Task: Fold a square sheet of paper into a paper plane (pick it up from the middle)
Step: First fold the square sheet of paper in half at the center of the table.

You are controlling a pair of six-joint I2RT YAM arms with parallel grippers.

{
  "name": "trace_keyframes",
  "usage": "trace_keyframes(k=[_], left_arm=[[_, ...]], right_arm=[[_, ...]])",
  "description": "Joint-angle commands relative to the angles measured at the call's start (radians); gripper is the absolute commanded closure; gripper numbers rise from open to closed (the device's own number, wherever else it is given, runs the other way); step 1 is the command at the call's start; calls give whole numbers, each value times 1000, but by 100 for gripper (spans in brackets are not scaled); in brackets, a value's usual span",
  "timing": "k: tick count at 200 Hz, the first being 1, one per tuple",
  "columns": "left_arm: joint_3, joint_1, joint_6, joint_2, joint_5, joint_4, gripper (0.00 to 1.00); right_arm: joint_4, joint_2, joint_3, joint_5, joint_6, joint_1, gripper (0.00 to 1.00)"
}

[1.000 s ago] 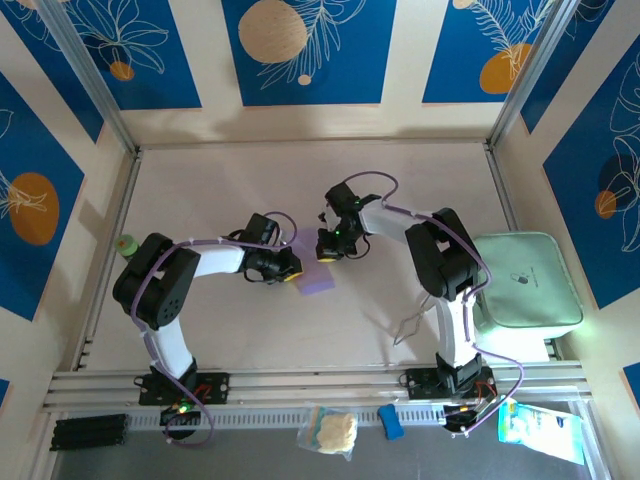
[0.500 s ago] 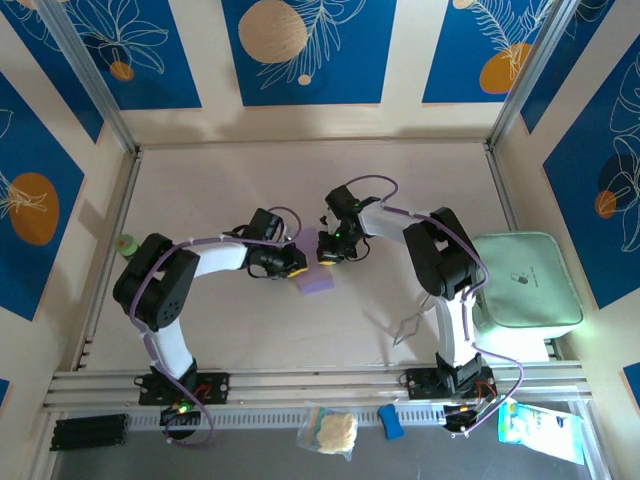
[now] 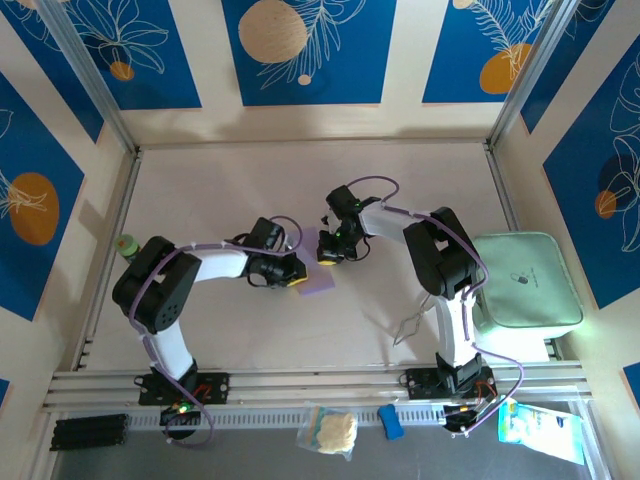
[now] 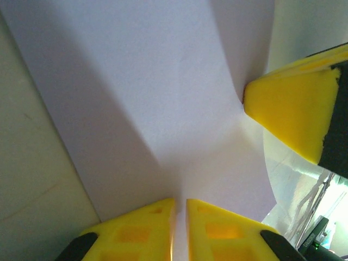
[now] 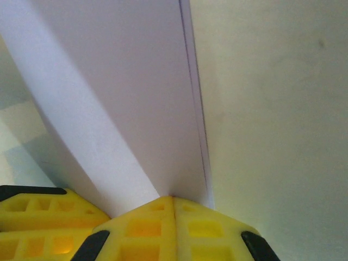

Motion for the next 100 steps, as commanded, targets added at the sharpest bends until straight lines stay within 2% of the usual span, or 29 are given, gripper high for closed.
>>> trace_keyframes(k=[1, 77, 100], left_arm=[[-58, -34, 11, -14, -17, -99, 84], [-106, -83, 63, -132, -97, -189, 86], [-83, -84, 59, -197, -109, -167, 86]], right_arm=[[-64, 120, -55, 154, 32, -4, 98], [-53, 135, -70, 166, 91, -13, 99], [-44, 134, -73, 161, 96, -13, 99]])
